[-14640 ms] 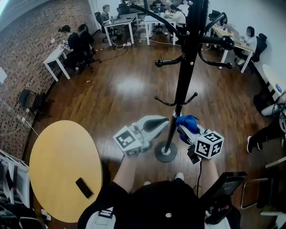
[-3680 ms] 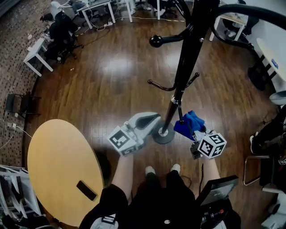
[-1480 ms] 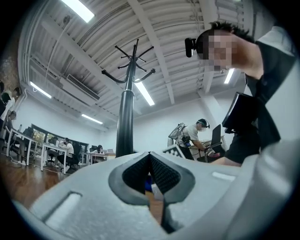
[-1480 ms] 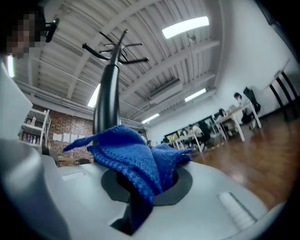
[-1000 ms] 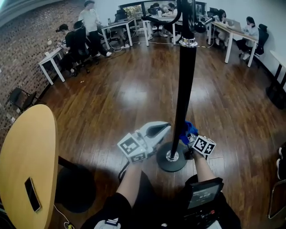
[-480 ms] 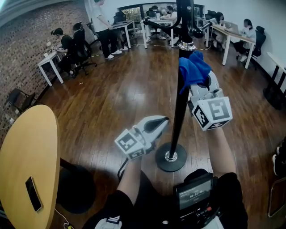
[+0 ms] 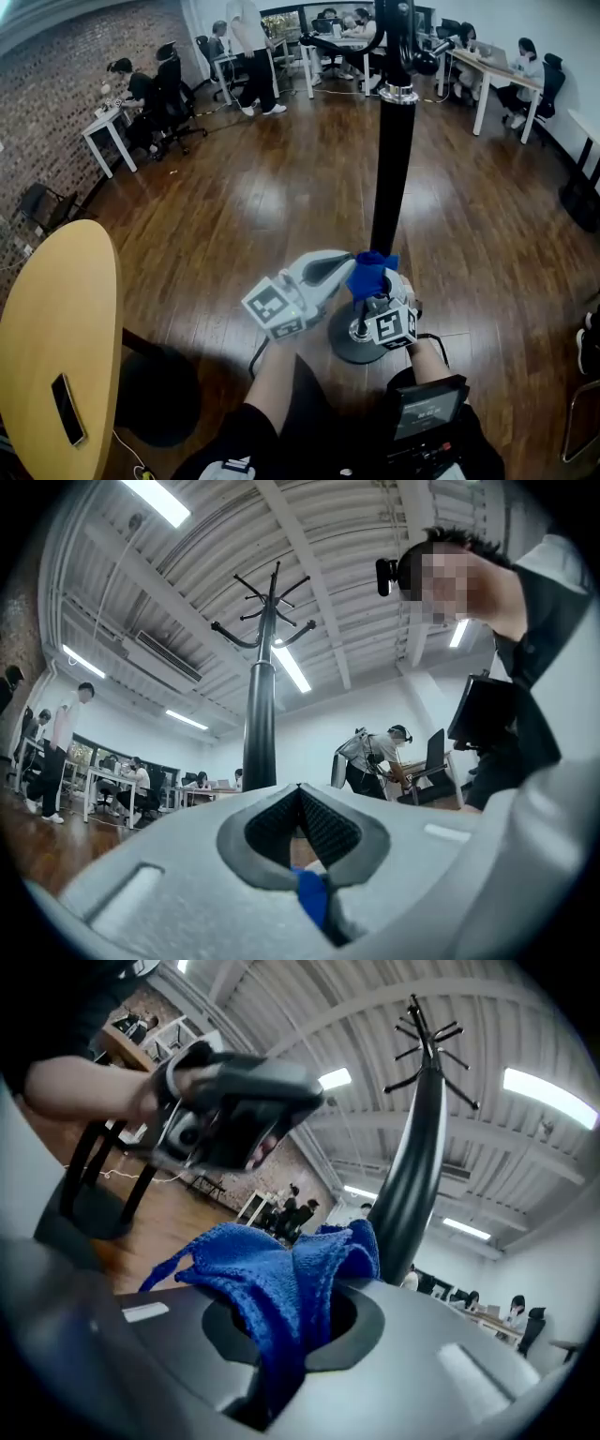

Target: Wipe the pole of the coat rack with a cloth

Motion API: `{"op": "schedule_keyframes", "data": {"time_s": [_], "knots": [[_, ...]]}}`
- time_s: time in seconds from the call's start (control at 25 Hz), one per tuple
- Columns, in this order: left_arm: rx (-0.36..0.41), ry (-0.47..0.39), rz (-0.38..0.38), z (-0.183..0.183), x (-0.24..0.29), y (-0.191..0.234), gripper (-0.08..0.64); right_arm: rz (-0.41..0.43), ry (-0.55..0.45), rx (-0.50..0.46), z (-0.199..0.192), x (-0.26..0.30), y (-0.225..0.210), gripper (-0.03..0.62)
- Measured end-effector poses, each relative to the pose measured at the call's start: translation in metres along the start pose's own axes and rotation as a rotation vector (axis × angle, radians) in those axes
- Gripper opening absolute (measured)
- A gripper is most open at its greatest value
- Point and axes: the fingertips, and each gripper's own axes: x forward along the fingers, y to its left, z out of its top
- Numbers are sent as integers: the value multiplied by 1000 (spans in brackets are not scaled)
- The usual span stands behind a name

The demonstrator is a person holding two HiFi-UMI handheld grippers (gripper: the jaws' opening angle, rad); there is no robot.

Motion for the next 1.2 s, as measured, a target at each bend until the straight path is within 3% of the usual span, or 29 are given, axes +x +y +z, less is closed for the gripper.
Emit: {"op": "schedule_keyframes", "data": {"time_s": [0.16,0.32,0.4,0.6,0.72,0.8,0.84,0.92,1.04,1.2], "knots": [[-24,13,27,-14,-11,3,-3,80,135,29,-69,1,42,35],[-29,28,41,-19,-17,6,-3,77,138,53,-71,-2,39,35],[-28,31,45,-19,-19,8,-3,27,57,53,-31,-4,12,35],[-21,31,32,-11,-12,7,-3,-132,-264,31,148,-13,-104,35],[2,27,-2,0,-5,0,-3,-193,-363,11,238,-27,-167,35],[12,20,-15,7,-4,-3,-3,-219,-436,17,277,-40,-198,35],[15,15,-17,9,-4,-4,-3,-222,-476,65,284,-48,-209,35],[18,3,-22,12,-5,-6,-3,-234,-537,211,277,-61,-222,35],[18,0,-23,10,-7,-6,-3,-285,-547,427,226,-66,-228,35],[-4,14,-19,-4,-7,-4,-3,-251,-353,734,97,-33,-194,35]]}}
